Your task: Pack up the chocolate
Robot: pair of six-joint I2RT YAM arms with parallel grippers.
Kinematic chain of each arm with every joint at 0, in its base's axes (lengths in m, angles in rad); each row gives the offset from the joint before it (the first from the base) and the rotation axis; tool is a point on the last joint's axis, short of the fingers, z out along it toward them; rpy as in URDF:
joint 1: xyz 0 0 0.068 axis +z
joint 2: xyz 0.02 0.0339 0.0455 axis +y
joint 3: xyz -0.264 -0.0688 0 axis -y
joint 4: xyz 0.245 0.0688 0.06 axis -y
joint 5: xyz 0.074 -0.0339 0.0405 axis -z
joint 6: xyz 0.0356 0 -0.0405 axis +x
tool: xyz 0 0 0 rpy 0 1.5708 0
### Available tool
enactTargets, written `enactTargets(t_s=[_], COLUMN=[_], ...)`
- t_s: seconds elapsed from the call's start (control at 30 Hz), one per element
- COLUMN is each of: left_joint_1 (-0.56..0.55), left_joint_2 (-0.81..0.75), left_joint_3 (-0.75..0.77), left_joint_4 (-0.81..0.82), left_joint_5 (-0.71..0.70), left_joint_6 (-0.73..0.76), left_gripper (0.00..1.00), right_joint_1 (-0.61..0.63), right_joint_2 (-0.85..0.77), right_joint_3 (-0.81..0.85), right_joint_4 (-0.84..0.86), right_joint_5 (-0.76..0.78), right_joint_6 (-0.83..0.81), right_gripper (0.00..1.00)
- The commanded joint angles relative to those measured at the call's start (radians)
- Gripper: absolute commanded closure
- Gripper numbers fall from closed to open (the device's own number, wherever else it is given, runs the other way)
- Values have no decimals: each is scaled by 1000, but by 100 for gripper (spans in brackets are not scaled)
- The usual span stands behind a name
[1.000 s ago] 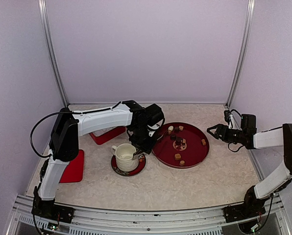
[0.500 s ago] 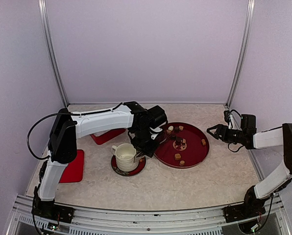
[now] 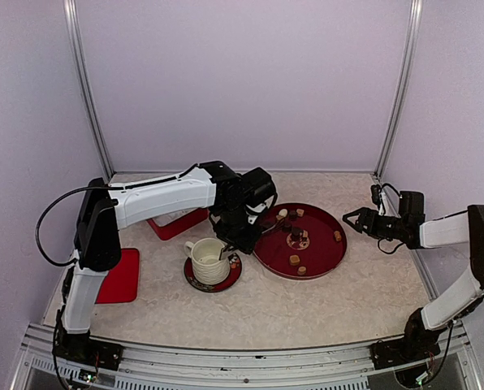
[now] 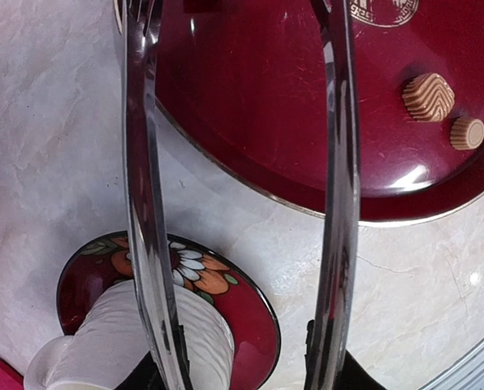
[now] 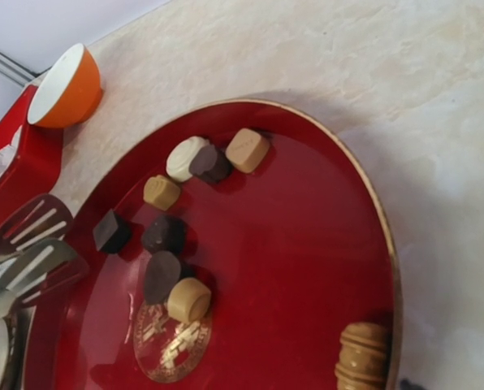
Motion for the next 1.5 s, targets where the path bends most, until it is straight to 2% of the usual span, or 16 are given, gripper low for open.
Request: enactTargets(t_s=[0.0,0.53,1.07,1.47], left_joint_1=[8,39,53,74], left_joint_2=[-14,65,115,100], left_joint_3=[29,58,87,105], left_joint_4=[-18,27,9,5], left_joint_5=[-29,55,55,35], left_joint_6=[-16,14,23,44], left_gripper=[52,55,56,66], right_joint_1=[-13,-15,-18,-23], right_joint_2=[-7,-5,-1,-5], right_joint_3=[-11,-12,-10,-13], right_joint_4=[16,17,15,12], right_joint_5=[-6,-3,-2,-4], right_joint_6=[2,2,-1,-3], right_gripper=[19,19,19,20])
